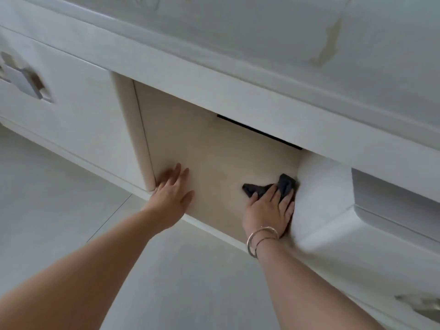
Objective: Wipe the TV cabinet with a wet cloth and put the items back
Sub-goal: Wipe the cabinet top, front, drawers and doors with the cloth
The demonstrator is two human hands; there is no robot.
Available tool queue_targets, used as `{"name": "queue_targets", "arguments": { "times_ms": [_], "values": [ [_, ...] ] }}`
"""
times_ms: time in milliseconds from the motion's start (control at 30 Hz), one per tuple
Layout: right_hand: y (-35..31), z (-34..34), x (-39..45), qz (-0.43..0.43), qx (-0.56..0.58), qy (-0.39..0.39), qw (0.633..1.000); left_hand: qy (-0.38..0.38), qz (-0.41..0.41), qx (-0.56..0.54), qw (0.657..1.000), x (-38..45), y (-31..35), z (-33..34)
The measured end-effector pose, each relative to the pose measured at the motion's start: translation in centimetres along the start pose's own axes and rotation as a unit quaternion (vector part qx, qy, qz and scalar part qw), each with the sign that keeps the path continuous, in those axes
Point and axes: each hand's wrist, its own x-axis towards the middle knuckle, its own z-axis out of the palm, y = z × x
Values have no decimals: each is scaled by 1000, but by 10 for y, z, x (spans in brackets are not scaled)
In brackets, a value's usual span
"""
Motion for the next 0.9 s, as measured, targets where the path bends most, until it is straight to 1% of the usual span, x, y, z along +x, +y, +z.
{"name": "queue_targets", "arguments": {
  "times_ms": [33, 67, 100, 167, 200, 233, 267, 300, 333, 400, 433, 500, 567, 633, 700, 767, 833, 900],
  "values": [
    [-5, 0, 15, 9, 15, -4, 1000, 19, 17, -18, 1000, 2, -4, 4],
    [-9, 0, 27, -1, 21, -14, 1000, 37, 34, -33, 998, 4, -7, 8],
    [-12, 1, 34, -34, 17, -16, 999, 57, 47, -48, 996, 5, -11, 12],
    [-17, 6, 30, -157, 2, -15, 988, 85, 59, -79, 992, 8, -17, 16],
    [-17, 6, 19, -216, -2, -18, 976, 84, 62, -84, 991, 8, -18, 17],
    [-15, 7, 7, -255, -7, -21, 967, 79, 67, -81, 991, 7, -19, 17],
    [-11, 8, -2, -268, -13, -21, 963, 74, 74, -78, 991, 8, -20, 15],
    [-6, 7, -8, -253, -17, -23, 967, 68, 78, -80, 991, 8, -21, 13],
    [0, 6, -9, -213, -17, -19, 977, 64, 78, -88, 991, 7, -22, 9],
    [13, 1, -6, -101, -3, 7, 995, 62, 79, -99, 990, 7, -23, 6],
    [15, 2, -4, -59, 8, 21, 998, 66, 83, -99, 989, 7, -23, 6],
    [11, 8, 2, -23, 16, 48, 998, 83, 93, -102, 987, 7, -23, 8],
    [3, 11, 23, -3, 29, 46, 999, 98, 91, -115, 984, 8, -25, 10],
    [-3, 6, 60, 9, 47, 18, 999, 111, 90, -131, 981, 10, -24, 12],
    [-8, 3, 97, 1, 53, -5, 999, 124, 83, -139, 979, 10, -22, 13],
    [-8, 0, 120, -10, 54, -15, 998, 119, 71, -132, 981, 10, -20, 13],
    [-9, 1, 124, -26, 47, -10, 999, 111, 71, -112, 985, 9, -20, 13],
    [-16, 1, 118, -74, 40, -25, 996, 98, 79, -101, 987, 9, -19, 10]
  ]
}}
